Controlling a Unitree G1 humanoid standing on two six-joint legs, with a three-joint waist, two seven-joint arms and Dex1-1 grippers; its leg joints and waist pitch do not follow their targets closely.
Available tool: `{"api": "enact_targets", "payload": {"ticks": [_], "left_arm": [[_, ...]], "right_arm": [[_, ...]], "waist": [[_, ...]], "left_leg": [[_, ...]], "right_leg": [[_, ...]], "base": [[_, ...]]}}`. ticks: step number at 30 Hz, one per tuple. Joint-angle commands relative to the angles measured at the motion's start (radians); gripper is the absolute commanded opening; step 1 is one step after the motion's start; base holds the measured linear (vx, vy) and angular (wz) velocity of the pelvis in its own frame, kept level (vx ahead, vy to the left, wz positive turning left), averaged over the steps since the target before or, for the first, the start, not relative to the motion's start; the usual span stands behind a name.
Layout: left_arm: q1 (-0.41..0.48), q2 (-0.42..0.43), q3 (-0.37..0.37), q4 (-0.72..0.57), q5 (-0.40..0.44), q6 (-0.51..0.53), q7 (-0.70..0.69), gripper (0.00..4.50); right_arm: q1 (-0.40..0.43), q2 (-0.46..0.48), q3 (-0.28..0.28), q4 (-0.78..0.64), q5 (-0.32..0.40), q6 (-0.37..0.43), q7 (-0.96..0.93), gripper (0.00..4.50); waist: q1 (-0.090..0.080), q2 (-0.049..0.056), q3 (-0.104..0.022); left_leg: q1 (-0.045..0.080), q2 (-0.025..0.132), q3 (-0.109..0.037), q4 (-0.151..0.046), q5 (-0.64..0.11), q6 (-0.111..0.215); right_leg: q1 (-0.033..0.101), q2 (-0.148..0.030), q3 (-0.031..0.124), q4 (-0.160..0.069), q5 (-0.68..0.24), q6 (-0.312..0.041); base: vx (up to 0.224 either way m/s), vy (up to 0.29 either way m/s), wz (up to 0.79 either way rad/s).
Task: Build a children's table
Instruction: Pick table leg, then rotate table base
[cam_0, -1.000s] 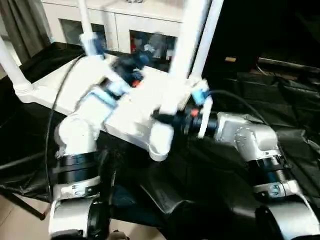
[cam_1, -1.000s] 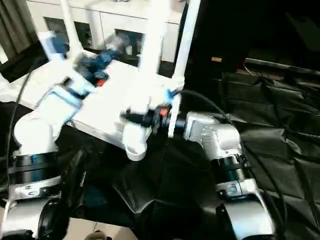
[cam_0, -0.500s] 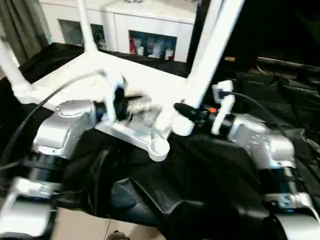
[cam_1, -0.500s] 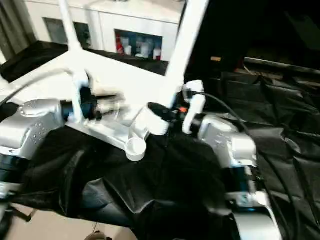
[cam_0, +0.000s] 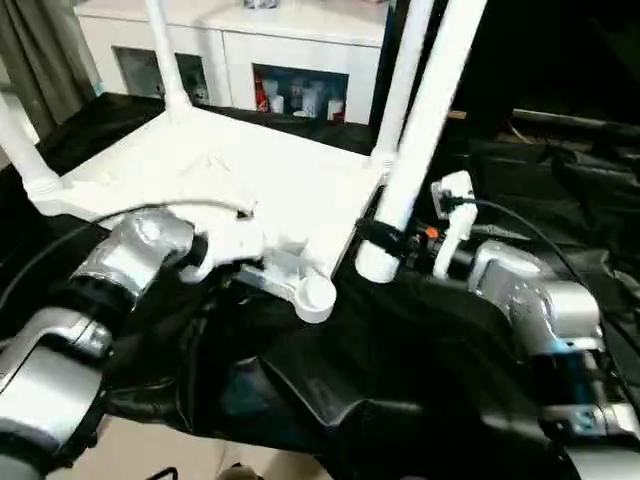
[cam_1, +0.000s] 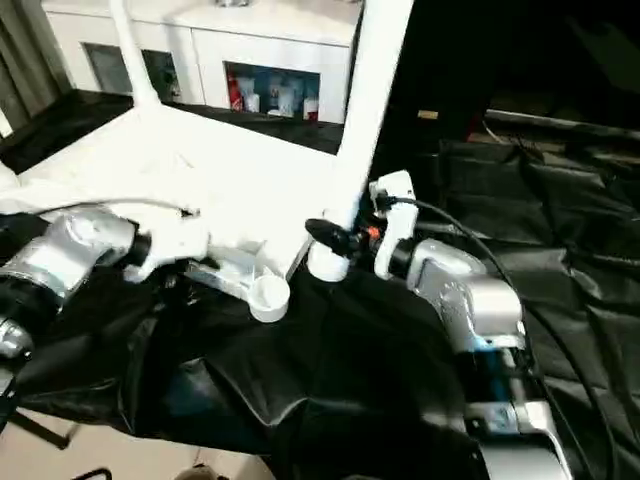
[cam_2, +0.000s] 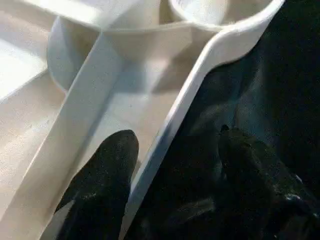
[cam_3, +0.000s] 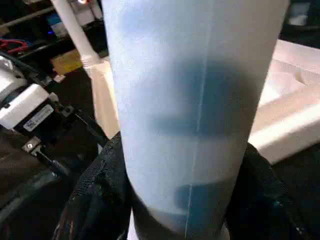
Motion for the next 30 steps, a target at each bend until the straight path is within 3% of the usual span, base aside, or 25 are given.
{"api": "enact_targets", "payload": {"ticks": [1,6,8,10,12,14,23,24,30], "left_arm": [[-0.026,-0.003,-0.017,0.044,0.038,-0.033,0.002,3.02],[-0.048,-0.019,-0.034,0.134,0.087,-0.091,0.060,3.02],[-0.058,-0.042,-0.016,0.187,0.094,-0.081,0.074,2.67],[-0.059,-0.045,-0.021,0.204,0.106,-0.083,0.072,2.62],[-0.063,-0.047,-0.023,0.221,0.116,-0.091,0.070,2.33],[-0.060,-0.043,-0.030,0.221,0.125,-0.099,0.059,2.24],[-0.055,-0.021,-0.045,0.241,0.162,-0.078,0.002,1.57],[-0.056,-0.021,-0.040,0.244,0.163,-0.077,0.003,1.41],[-0.054,-0.011,-0.018,0.236,0.172,-0.071,-0.014,1.06]], "right_arm": [[0.006,-0.007,-0.004,-0.039,-0.005,0.005,-0.006,1.91],[0.023,-0.015,0.000,-0.060,0.001,0.012,-0.011,1.91],[0.019,-0.012,0.008,-0.052,-0.005,0.008,-0.013,1.91],[0.011,-0.009,0.013,-0.048,-0.006,0.007,-0.013,1.91],[0.007,-0.008,0.016,-0.046,-0.006,0.007,-0.012,1.91],[0.002,-0.006,0.018,-0.038,-0.009,0.003,-0.011,1.91],[-0.012,0.006,0.035,-0.006,-0.019,-0.018,-0.007,1.91],[-0.014,0.006,0.036,0.000,-0.019,-0.021,-0.006,1.91],[-0.037,0.005,0.048,0.033,-0.025,-0.036,0.004,1.91]], "waist": [[0.000,0.021,-0.085],[-0.006,0.021,-0.083],[-0.007,0.013,-0.085],[-0.004,0.016,-0.086],[-0.005,0.012,-0.084],[-0.005,0.008,-0.084],[-0.005,0.010,-0.082],[-0.003,0.004,-0.082],[-0.006,0.000,-0.082]], "left_leg": [[0.006,-0.008,0.011,-0.065,-0.191,-0.052],[0.004,-0.009,0.010,-0.065,-0.186,-0.042],[0.005,-0.010,0.014,-0.063,-0.180,-0.034],[0.004,-0.007,0.012,-0.064,-0.172,-0.032],[0.005,-0.006,0.012,-0.065,-0.172,-0.029],[0.003,-0.007,0.013,-0.065,-0.169,-0.027],[0.004,-0.006,0.013,-0.066,-0.162,-0.023],[0.004,-0.005,0.013,-0.066,-0.161,-0.022],[0.003,-0.005,0.014,-0.068,-0.156,-0.018]], "right_leg": [[0.077,-0.064,0.045,-0.070,-0.149,-0.178],[0.077,-0.063,0.044,-0.074,-0.176,-0.170],[0.076,-0.063,0.044,-0.077,-0.190,-0.172],[0.076,-0.066,0.045,-0.074,-0.183,-0.179],[0.075,-0.066,0.045,-0.075,-0.185,-0.178],[0.076,-0.068,0.045,-0.076,-0.191,-0.175],[0.073,-0.070,0.046,-0.075,-0.198,-0.177],[0.073,-0.072,0.046,-0.074,-0.204,-0.178],[0.072,-0.073,0.046,-0.076,-0.226,-0.166]], "base": [[0.000,0.000,0.00],[0.000,0.000,0.00],[0.000,0.000,0.00],[0.000,0.000,0.00],[0.000,0.000,0.00],[0.000,0.000,0.00],[0.000,0.000,0.00],[0.000,0.000,0.00],[0.000,0.000,0.00]]}}
